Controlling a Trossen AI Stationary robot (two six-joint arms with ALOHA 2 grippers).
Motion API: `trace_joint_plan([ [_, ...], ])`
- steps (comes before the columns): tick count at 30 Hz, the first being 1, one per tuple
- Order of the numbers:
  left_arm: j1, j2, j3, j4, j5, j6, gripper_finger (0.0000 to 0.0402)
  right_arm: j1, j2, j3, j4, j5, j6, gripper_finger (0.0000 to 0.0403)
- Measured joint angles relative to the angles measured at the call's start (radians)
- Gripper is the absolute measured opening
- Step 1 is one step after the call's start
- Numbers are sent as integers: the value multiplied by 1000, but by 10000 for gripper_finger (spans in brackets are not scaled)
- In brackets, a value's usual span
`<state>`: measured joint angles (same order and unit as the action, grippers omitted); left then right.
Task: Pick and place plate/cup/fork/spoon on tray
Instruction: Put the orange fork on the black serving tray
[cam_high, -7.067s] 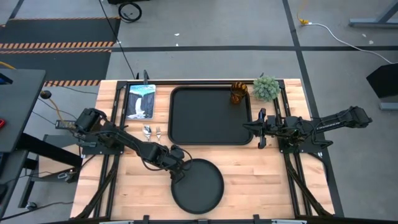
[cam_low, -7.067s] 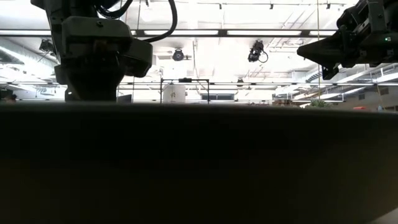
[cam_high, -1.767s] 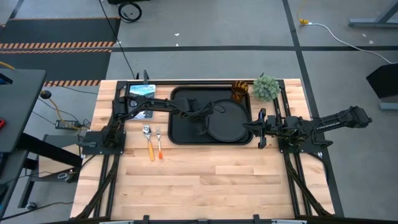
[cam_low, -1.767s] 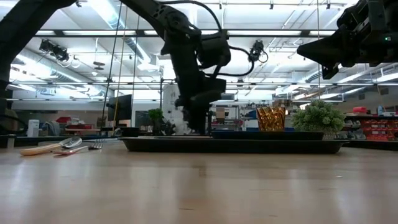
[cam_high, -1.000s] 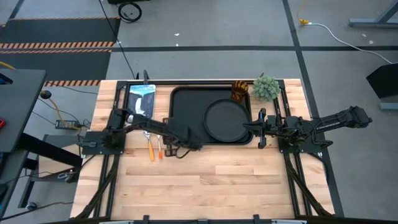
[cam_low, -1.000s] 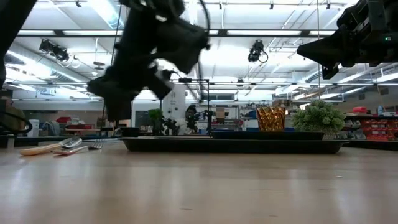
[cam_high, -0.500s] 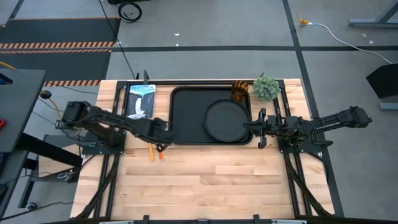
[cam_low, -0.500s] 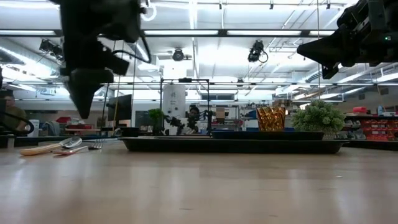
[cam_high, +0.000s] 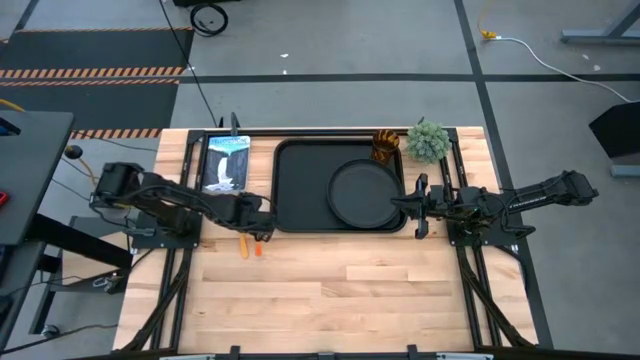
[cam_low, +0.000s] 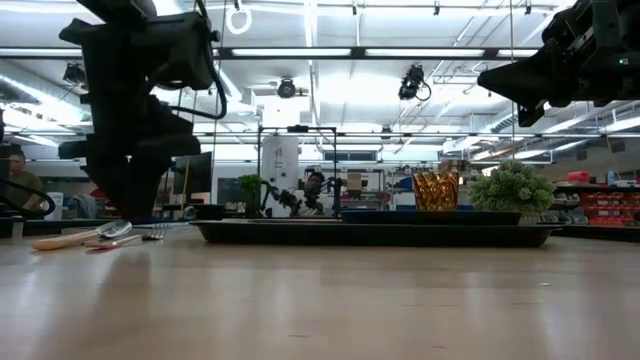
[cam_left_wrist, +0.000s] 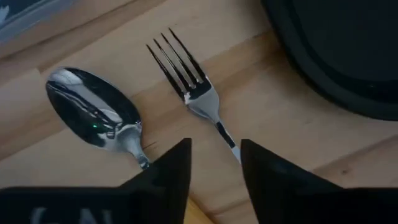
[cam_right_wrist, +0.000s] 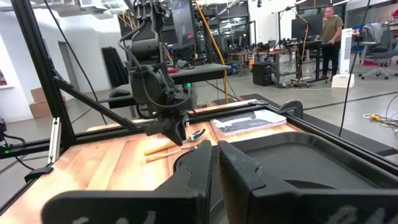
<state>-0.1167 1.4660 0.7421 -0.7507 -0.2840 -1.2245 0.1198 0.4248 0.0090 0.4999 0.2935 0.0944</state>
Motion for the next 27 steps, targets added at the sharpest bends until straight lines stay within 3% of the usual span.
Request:
trace_joint_plan([
  [6,2,45,-1,20,1,-21,163,0,0,0,0,0,0,34],
  [15,2,99,1,43,14,-11,140,0,0,0,0,0,0,34],
  [27,2,99,1,60,37,15,48,0,0,0,0,0,0,34],
])
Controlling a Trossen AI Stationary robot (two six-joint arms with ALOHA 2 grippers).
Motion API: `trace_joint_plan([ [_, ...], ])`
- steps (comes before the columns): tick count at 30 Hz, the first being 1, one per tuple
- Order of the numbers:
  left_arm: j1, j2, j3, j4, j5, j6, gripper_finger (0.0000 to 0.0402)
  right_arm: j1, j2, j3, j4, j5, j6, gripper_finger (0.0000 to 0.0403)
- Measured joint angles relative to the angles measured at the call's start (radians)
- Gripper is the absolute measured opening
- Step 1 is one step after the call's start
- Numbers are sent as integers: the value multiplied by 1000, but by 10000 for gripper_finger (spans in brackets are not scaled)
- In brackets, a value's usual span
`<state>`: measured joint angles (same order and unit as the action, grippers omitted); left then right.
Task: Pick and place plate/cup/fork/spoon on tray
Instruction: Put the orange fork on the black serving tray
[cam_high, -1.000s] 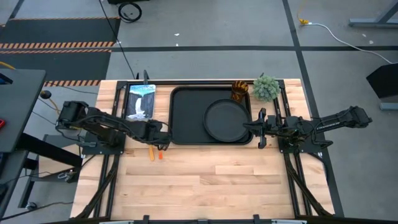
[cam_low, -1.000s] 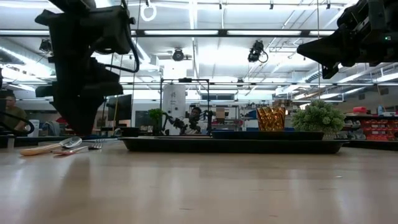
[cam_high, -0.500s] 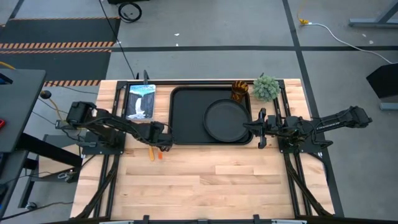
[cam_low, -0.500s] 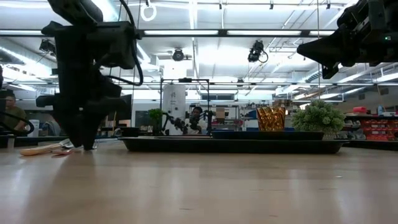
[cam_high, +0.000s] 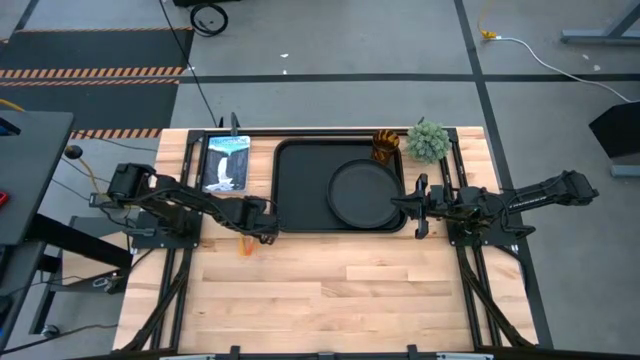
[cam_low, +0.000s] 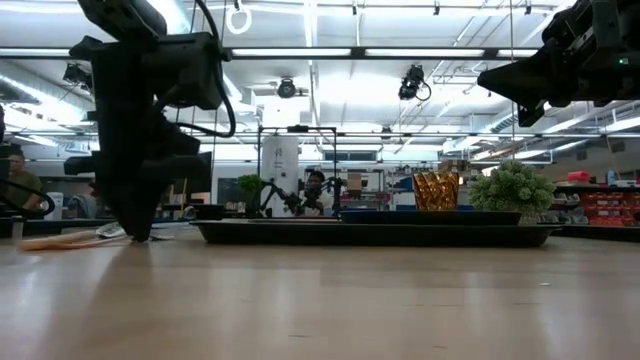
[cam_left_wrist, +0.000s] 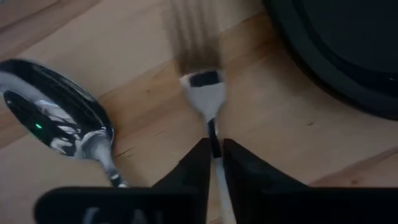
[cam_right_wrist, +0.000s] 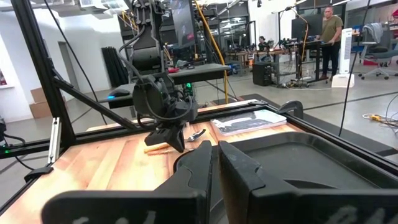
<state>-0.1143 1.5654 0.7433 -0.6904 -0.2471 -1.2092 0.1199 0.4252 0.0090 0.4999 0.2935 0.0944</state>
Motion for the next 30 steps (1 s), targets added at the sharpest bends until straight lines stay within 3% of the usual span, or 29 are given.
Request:
trace_joint_plan([
  [6,0,0,0,11,0,16,11,0,0,0,0,0,0,34],
  [17,89,-23,12,-44,-4,76,23,0,0,0,0,0,0,34],
  [22,182,-22,84,-83,-63,171,17,0,0,0,0,0,0,34],
  [30,299,-22,236,-13,-153,253,29,0,0,0,0,0,0,34],
])
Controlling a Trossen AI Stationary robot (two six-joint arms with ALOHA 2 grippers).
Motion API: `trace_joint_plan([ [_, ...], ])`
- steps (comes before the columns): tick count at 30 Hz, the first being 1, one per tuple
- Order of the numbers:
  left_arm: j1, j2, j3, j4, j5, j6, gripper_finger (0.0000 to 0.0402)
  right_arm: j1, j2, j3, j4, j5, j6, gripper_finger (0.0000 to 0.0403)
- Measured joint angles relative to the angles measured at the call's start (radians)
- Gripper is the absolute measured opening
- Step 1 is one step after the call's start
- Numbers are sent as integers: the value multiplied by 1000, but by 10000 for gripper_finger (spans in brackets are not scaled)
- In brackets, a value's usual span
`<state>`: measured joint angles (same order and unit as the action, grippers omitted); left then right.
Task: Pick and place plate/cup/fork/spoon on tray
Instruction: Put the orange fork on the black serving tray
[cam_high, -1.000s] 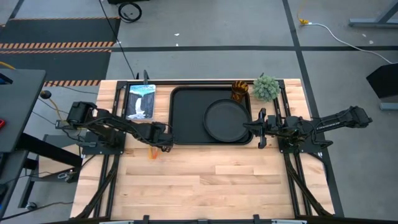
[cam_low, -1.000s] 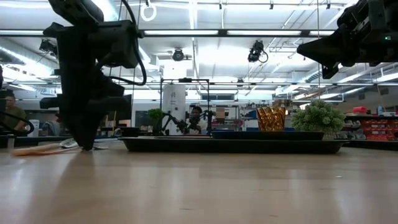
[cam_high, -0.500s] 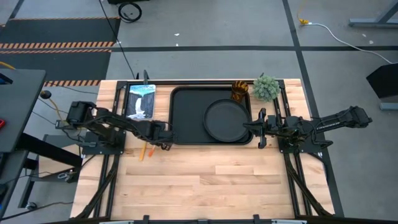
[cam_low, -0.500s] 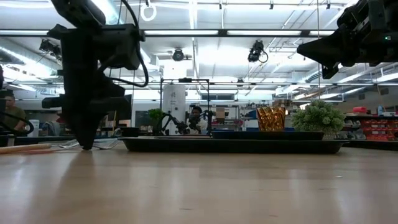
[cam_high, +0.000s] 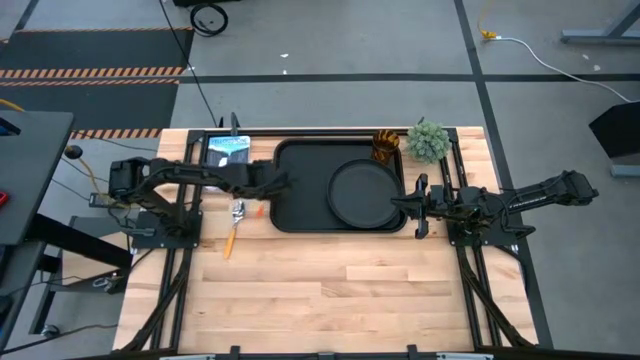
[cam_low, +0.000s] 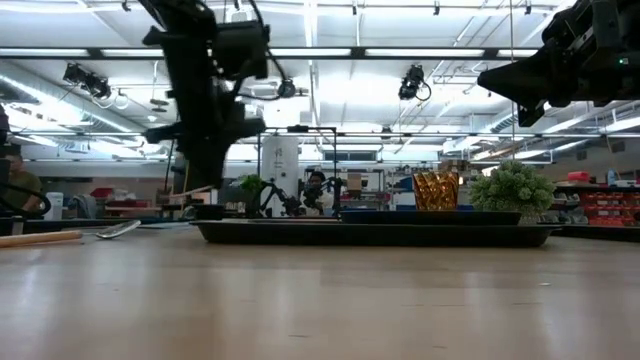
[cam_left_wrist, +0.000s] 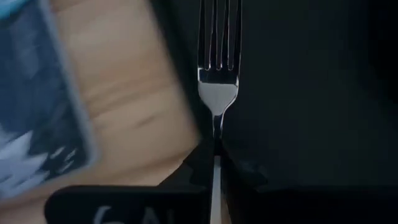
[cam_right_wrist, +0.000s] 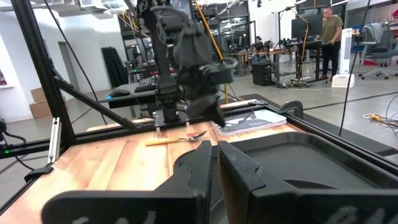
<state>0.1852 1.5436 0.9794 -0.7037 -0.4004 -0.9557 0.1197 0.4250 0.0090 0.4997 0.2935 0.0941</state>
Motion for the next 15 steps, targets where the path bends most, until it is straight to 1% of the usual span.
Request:
trace_joint_plan([
  [5,22,1,-5,223,15,-33,23,0,0,0,0,0,0,34],
  [7,22,1,-6,282,23,-40,22,0,0,0,0,0,0,34],
  [10,16,5,-6,363,24,-88,24,0,0,0,0,0,0,34],
  [15,-9,67,-7,492,37,-132,22,0,0,0,0,0,0,34],
])
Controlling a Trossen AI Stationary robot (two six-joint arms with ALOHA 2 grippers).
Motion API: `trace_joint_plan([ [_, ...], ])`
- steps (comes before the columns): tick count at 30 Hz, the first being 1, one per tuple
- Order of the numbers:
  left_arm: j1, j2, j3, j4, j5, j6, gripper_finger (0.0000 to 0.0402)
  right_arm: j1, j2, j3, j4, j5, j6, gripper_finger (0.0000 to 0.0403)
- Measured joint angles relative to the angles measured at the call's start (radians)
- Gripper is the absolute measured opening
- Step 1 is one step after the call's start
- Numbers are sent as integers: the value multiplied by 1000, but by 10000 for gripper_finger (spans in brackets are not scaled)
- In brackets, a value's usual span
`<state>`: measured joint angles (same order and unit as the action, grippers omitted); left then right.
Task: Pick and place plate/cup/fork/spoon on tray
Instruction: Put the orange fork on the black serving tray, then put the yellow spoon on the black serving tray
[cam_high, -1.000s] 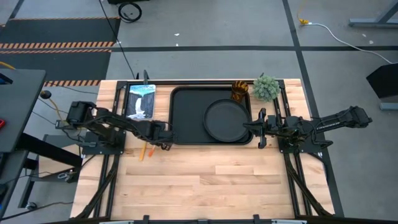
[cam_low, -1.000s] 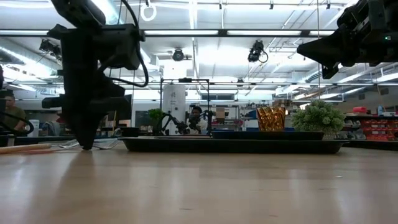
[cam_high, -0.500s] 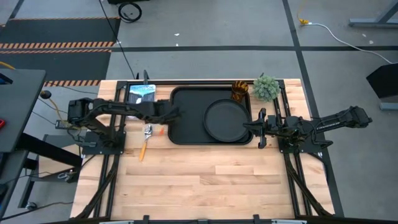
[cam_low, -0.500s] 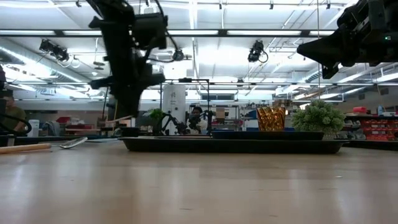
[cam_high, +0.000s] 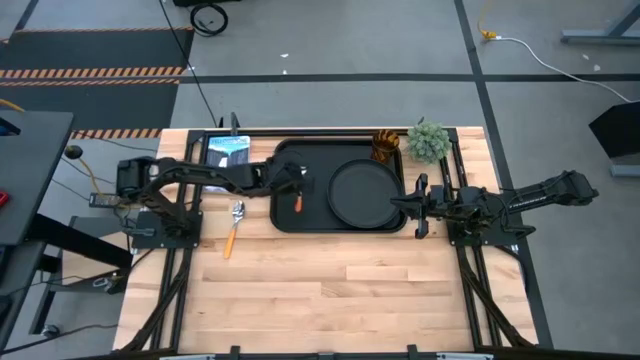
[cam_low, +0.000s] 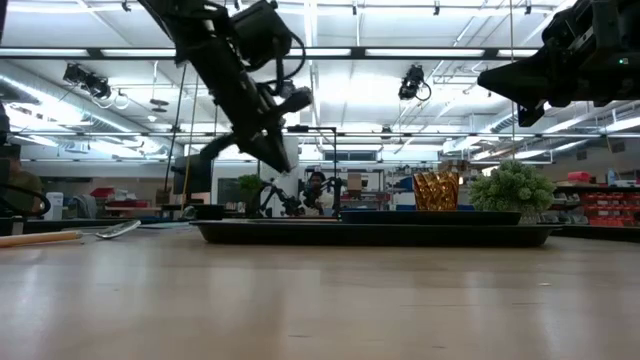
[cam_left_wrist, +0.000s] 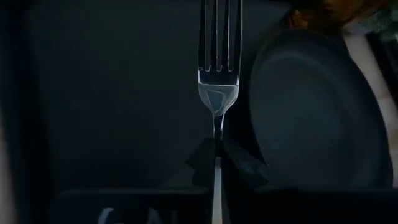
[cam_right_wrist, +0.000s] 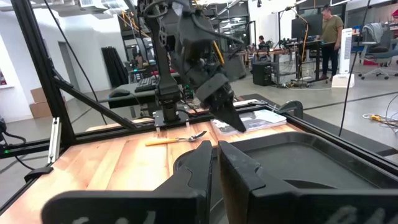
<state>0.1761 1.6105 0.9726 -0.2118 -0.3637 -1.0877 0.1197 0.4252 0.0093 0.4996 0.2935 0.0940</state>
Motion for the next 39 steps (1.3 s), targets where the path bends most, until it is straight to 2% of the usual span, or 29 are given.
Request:
trace_joint_plan([
  [7,-6,111,0,102,17,-66,22,0,0,0,0,0,0,34],
  [12,5,158,0,105,37,-131,20,0,0,0,0,0,0,34],
  [22,20,199,0,100,67,-167,22,0,0,0,0,0,0,34],
  [32,24,198,0,77,69,-210,71,0,0,0,0,0,0,34],
  [39,24,140,0,47,91,-99,92,0,0,0,0,0,0,34],
])
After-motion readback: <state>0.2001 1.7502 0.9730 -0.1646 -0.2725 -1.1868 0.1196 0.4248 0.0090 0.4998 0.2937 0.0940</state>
